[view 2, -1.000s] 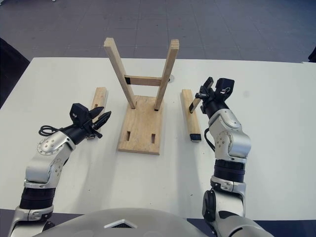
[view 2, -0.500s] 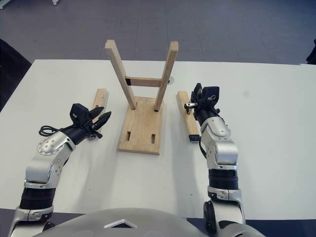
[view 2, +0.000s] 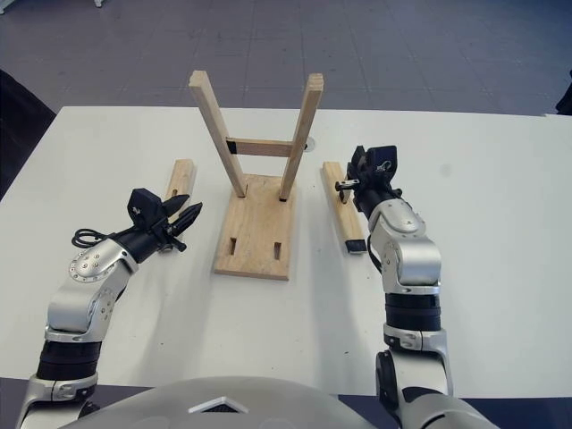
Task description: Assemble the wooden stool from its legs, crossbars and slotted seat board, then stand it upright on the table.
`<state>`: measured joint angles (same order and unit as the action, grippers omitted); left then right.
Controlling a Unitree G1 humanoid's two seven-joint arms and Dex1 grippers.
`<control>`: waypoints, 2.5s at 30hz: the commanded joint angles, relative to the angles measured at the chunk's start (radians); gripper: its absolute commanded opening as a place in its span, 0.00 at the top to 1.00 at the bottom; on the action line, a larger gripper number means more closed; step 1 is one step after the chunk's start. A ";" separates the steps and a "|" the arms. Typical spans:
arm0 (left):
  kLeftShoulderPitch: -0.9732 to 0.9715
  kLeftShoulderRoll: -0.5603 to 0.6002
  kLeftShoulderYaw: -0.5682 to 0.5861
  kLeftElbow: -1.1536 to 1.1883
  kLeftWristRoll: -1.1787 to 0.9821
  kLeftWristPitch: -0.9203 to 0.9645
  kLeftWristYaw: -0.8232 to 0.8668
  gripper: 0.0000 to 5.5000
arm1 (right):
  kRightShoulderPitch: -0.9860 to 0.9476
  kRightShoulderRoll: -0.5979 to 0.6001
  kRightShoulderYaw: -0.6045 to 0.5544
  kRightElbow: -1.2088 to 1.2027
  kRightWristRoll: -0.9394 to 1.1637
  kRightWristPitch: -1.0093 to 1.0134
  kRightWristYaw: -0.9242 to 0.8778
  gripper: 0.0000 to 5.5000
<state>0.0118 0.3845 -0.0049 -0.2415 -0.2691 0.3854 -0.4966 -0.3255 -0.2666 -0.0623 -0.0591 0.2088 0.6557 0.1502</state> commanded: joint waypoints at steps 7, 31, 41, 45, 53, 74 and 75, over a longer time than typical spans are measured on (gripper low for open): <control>-0.001 0.004 -0.001 -0.003 0.006 0.003 -0.001 0.70 | -0.062 -0.027 0.017 0.054 -0.013 0.181 0.024 0.93; 0.046 -0.004 -0.022 -0.014 0.013 -0.005 0.008 0.70 | -0.377 0.049 -0.248 0.045 0.087 0.191 -0.083 0.59; 0.056 -0.009 -0.023 -0.020 0.013 -0.005 0.013 0.70 | -0.452 0.064 -0.211 0.274 0.071 0.035 -0.079 0.68; 0.054 -0.010 -0.025 -0.019 0.014 -0.006 0.011 0.70 | -0.488 0.058 -0.176 0.338 0.056 0.016 -0.066 0.68; 0.059 -0.007 -0.023 -0.022 0.013 -0.004 0.009 0.70 | -0.524 0.046 -0.136 0.486 0.020 -0.047 -0.044 0.68; 0.074 0.000 -0.027 -0.032 0.011 0.005 0.002 0.70 | -0.419 0.031 -0.120 0.763 -0.031 -0.191 -0.012 0.68; 0.074 -0.001 -0.028 -0.031 0.012 0.005 0.003 0.70 | -0.440 0.025 -0.128 0.746 -0.024 -0.187 -0.012 0.68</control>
<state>0.0820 0.3756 -0.0321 -0.2631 -0.2671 0.3853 -0.4943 -0.6913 -0.2228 -0.1760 0.7259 0.1711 0.4706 0.1334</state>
